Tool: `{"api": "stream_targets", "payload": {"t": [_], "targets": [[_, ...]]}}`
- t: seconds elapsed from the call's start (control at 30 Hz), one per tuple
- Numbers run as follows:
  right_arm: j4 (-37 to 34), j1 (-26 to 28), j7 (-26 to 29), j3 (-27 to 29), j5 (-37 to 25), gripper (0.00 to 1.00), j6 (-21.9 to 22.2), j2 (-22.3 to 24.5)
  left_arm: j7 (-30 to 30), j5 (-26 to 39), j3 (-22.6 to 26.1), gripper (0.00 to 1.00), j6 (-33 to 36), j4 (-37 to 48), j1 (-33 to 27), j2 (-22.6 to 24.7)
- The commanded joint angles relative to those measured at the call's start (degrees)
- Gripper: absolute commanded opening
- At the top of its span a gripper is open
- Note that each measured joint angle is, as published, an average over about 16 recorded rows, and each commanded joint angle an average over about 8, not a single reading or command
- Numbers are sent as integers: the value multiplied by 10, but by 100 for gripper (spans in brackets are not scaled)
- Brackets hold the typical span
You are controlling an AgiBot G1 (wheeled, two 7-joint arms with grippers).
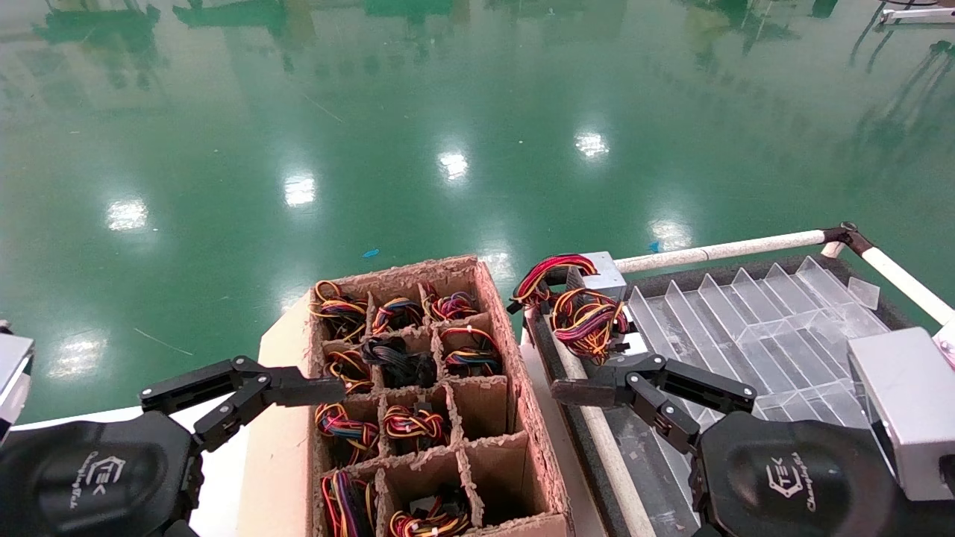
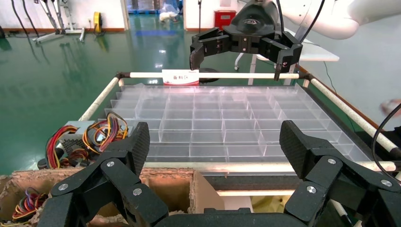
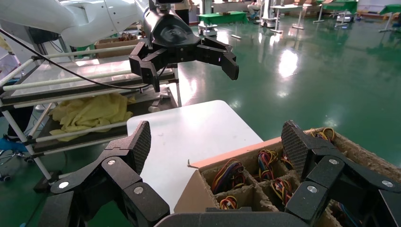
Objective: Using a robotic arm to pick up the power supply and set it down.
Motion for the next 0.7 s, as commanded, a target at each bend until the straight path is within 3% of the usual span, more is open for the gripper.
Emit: {"api": "stream_targets", "payload": {"t": [0.03,0.13,0.2,0.23,0.7], "targets": [[0,0,0,0,0,100,0,0,0,0,0,47,0,0,0,0],[0,0,0,0,0,100,0,0,0,0,0,29,0,0,0,0],[0,0,0,0,0,100,0,0,0,0,0,6,0,0,0,0],[0,0,0,0,0,100,0,0,0,0,0,0,0,0,0,0],[0,0,0,0,0,100,0,0,0,0,0,0,0,0,0,0]]}}
